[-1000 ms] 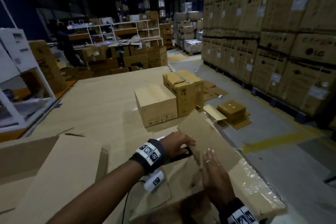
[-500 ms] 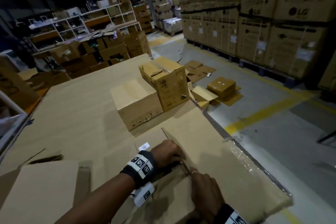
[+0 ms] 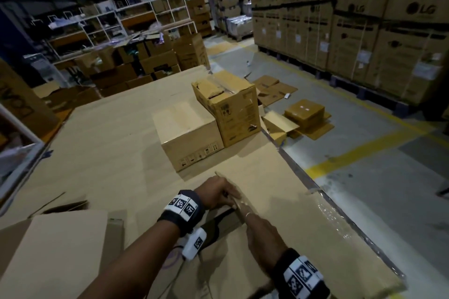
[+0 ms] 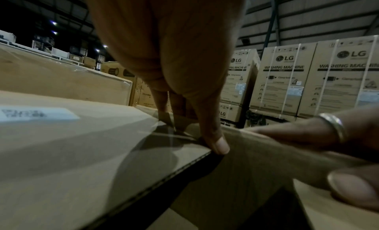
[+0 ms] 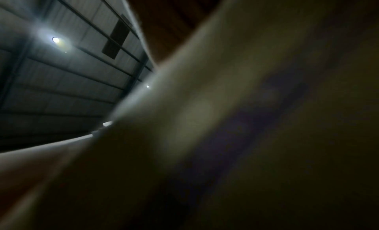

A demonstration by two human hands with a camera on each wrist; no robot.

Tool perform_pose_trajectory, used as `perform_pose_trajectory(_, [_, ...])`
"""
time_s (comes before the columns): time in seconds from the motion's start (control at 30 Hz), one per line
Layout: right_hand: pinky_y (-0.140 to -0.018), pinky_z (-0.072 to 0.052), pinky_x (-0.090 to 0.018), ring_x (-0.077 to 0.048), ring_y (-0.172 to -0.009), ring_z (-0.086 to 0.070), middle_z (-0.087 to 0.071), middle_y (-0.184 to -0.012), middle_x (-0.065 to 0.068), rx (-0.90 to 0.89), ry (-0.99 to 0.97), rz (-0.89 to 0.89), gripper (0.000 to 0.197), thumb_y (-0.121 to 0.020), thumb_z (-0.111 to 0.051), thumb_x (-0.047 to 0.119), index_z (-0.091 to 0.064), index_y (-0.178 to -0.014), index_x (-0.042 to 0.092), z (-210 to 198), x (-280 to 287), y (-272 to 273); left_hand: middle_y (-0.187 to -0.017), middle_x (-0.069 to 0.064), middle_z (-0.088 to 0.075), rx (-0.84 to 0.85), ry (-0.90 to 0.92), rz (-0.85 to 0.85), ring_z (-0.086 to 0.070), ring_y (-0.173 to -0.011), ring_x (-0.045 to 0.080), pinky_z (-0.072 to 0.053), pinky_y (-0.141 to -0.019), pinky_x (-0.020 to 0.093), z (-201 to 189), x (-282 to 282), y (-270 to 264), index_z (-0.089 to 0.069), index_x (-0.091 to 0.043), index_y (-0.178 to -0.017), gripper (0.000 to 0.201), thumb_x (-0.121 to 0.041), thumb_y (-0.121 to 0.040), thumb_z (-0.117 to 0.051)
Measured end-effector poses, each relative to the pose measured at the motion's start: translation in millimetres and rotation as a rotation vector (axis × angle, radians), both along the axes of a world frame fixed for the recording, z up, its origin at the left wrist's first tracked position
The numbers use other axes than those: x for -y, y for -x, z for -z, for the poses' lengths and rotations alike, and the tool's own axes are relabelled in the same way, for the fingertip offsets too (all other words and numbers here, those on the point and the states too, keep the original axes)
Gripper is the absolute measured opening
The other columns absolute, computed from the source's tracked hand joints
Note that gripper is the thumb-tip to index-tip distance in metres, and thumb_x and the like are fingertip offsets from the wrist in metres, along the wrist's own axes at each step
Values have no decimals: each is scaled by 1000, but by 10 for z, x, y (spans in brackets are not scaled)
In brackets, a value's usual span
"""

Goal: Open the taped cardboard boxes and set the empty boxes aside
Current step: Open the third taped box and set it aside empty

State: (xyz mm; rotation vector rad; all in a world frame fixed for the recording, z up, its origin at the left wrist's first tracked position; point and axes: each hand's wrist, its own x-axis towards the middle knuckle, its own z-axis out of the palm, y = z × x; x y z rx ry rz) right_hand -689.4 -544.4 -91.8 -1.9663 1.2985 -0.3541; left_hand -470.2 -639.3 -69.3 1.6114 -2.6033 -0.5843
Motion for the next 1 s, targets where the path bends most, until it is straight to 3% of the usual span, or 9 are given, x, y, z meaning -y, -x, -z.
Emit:
perform_pose_trajectory(0.1, [-91, -38, -30, -30, -122, -54, -58, -132, -10, 6, -11, 39, 35, -105, -34, 13, -49, -135, 20, 30, -2, 13, -106, -4, -78, 30, 12, 8, -72, -95, 18, -55, -81, 37, 7, -12, 35, -79, -24, -109, 30, -42, -84, -77])
perform_pose_trajectory(0.27, [-88, -40, -34, -33, -120, -55, -59, -130, -10, 2, 9, 29, 34, -105, -36, 13, -48, -135, 22, 67, -9, 26, -104, 2, -79, 36, 11, -24, -72, -93, 22, -54, -81, 32, -118, -71, 113, -79, -19, -109, 31, -36, -83, -81])
perform_pose_trajectory(0.37, [-102, -38, -30, -29, -132, -50, -54, -144, -7, 52, 57, 0, 44, -103, -36, 9, -46, -144, 21, 157, -16, 41, -107, 5, -77, 64, 7, -71, -71, -95, 23, -53, -84, 30, -248, -126, 173, -78, -15, -112, 34, -30, -81, -83])
perform_pose_trajectory(0.47, [-115, -35, -36, -25, -143, -42, -47, -153, -3, 87, 150, -19, 56, -98, -40, 1, -43, -149, 23, 262, -28, 110, -110, 6, -75, 95, 20, -74, -67, -99, 25, -54, -85, 35, -481, -265, 208, -76, -14, -116, 37, -30, -83, -82])
perform_pose_trajectory(0.57, [-118, -33, -44, -19, -142, -42, -49, -151, 6, 87, 216, -30, 54, -98, -48, 4, -47, -144, 31, 234, -24, 214, -120, 0, -71, 180, -17, -137, -65, -108, 19, -54, -90, 35, -762, -543, 158, -71, -21, -125, 49, -43, -82, -80])
perform_pose_trajectory(0.67, [-123, -20, -42, -13, -137, -48, -56, -143, 11, 43, 312, -51, 42, -99, -57, 17, -57, -137, 32, 115, -3, 302, -127, -3, -67, 205, -9, -238, -60, -115, 18, -51, -92, 35, -1009, -1055, 140, -65, -27, -132, 59, -57, -83, -74])
perform_pose_trajectory(0.87, [-92, -53, -29, -8, -107, -65, -72, -115, 12, 109, 330, -207, 36, -90, -62, 42, -70, -124, 32, -90, -247, 202, -116, -8, -67, 151, 44, -620, -62, -108, 17, -52, -90, 35, -847, -2202, 308, -67, -33, -119, 70, -83, -70, -64])
perform_pose_trajectory(0.93, [-87, -54, -25, -5, -103, -67, -74, -111, 12, 108, 330, -303, 34, -92, -61, 40, -73, -121, 29, -94, -382, 66, -136, -9, -57, 83, 91, -786, -53, -125, 15, -46, -101, 33, -615, -2470, 405, -56, -37, -132, 91, -92, -61, -60])
perform_pose_trajectory(1.0, [-84, -52, -21, -8, -102, -68, -75, -109, 9, 37, 344, -400, 29, -95, -61, 35, -73, -120, 26, -57, -476, -38, -164, -7, -27, 26, 63, -937, -28, -149, 17, -31, -118, 39, -388, -2758, 493, -26, -40, -155, 126, -101, -48, -51])
